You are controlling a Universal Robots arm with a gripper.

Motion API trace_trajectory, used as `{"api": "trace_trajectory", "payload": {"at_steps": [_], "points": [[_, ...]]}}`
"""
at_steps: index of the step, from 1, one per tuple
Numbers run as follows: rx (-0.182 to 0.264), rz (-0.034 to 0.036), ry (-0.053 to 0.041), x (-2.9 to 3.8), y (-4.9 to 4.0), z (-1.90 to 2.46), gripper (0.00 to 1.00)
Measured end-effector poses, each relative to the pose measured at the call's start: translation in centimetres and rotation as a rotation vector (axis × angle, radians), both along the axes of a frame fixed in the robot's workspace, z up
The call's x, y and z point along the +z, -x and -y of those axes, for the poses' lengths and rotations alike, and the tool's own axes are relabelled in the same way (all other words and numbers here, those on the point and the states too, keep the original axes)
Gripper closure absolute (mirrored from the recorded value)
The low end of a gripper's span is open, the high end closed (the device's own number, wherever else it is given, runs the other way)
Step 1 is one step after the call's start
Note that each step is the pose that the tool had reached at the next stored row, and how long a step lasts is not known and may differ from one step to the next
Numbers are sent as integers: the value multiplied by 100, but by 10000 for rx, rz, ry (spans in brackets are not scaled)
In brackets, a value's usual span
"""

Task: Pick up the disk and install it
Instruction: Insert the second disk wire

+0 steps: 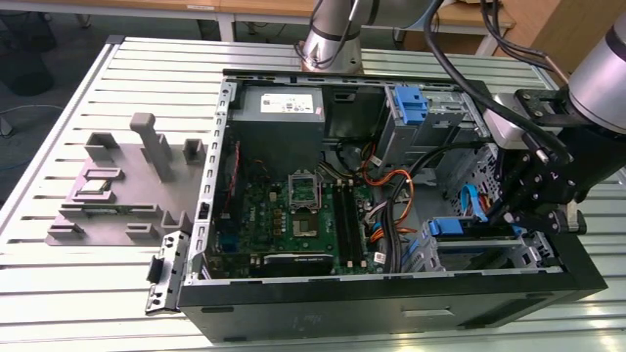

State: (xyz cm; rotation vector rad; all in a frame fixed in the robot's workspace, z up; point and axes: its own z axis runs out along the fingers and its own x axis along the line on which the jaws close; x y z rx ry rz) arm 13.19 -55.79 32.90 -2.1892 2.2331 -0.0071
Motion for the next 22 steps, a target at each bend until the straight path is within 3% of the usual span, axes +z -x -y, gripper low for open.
{"api": "trace_trajectory", "payload": {"at_steps": [10, 13, 14, 18, 22], "points": [[-1, -1, -19, -25, 0, 0, 83], [-1, 0, -3, -18, 1, 0, 71], [-1, 0, -1, -13, 0, 0, 71], [0, 0, -15, 74, 0, 0, 71], [-1, 0, -15, 204, 0, 0, 71]]}}
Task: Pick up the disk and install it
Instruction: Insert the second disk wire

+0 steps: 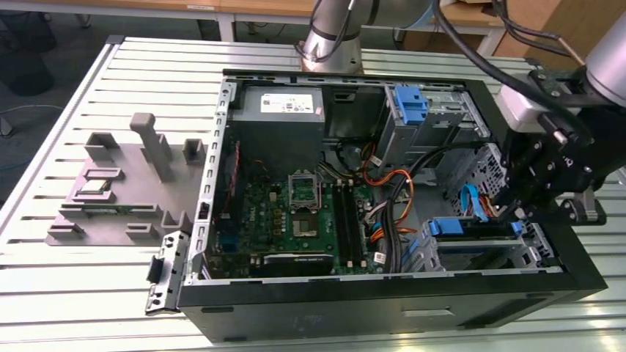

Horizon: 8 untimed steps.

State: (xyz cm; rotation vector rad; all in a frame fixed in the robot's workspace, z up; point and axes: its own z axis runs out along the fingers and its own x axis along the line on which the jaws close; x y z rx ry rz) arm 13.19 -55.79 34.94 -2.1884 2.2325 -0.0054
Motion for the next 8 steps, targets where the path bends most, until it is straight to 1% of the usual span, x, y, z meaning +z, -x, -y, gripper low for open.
{"api": "trace_trajectory", "payload": {"at_steps": [2, 3, 6, 8], "points": [[0, 0, 1, 51, 0, 0, 71], [0, 0, 2, 61, 0, 0, 71], [1, 0, -5, 60, 0, 0, 71], [1, 6, -5, 58, 37, 0, 71]]}}
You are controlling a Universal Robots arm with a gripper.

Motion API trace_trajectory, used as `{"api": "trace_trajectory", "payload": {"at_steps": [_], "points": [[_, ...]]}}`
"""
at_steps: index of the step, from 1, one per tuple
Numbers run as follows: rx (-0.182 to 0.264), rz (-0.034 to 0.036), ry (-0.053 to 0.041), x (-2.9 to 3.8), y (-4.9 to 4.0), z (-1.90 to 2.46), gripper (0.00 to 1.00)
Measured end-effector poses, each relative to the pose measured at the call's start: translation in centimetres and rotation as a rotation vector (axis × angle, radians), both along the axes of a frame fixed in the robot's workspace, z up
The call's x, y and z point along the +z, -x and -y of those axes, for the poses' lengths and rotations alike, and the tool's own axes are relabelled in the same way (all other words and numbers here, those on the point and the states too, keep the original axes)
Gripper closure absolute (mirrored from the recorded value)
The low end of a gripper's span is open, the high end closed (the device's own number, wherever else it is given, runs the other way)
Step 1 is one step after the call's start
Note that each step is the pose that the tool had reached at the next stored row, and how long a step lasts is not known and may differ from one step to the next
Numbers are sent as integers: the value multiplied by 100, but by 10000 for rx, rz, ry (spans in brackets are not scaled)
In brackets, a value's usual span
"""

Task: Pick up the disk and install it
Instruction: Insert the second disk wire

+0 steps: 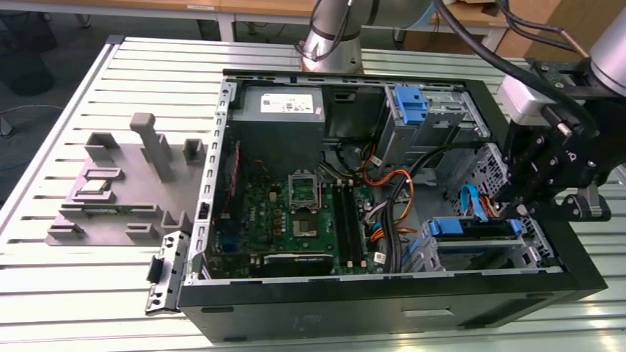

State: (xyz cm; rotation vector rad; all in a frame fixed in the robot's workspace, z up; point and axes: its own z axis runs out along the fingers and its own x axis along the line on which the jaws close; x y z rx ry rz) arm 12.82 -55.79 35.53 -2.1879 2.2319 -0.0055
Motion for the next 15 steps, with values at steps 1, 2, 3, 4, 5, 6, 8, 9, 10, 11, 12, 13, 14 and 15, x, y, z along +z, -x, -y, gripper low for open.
{"api": "trace_trajectory", "payload": {"at_steps": [1, 2, 3, 4, 5, 6, 8, 9, 10, 11, 12, 13, 14, 15], "points": [[0, 12, -2, -2, 36, 0, 71], [-1, 23, -1, -3, 71, 0, 71], [-1, 36, -2, -4, 95, 0, 71], [-1, 38, -1, -2, 99, 1, 71], [0, 39, 3, 13, 98, 1, 71], [0, 39, -2, 35, 99, 0, 71], [0, 39, 0, 80, 99, 0, 71], [0, 40, 0, 87, 99, 0, 71], [0, 40, -2, 86, 99, 0, 71], [0, 40, -3, 86, 98, 0, 71], [0, 39, -2, 89, 99, 0, 71], [0, 40, -1, 91, 99, 0, 71], [0, 39, -2, 91, 99, 0, 71], [0, 39, -1, 92, 99, 0, 71]]}}
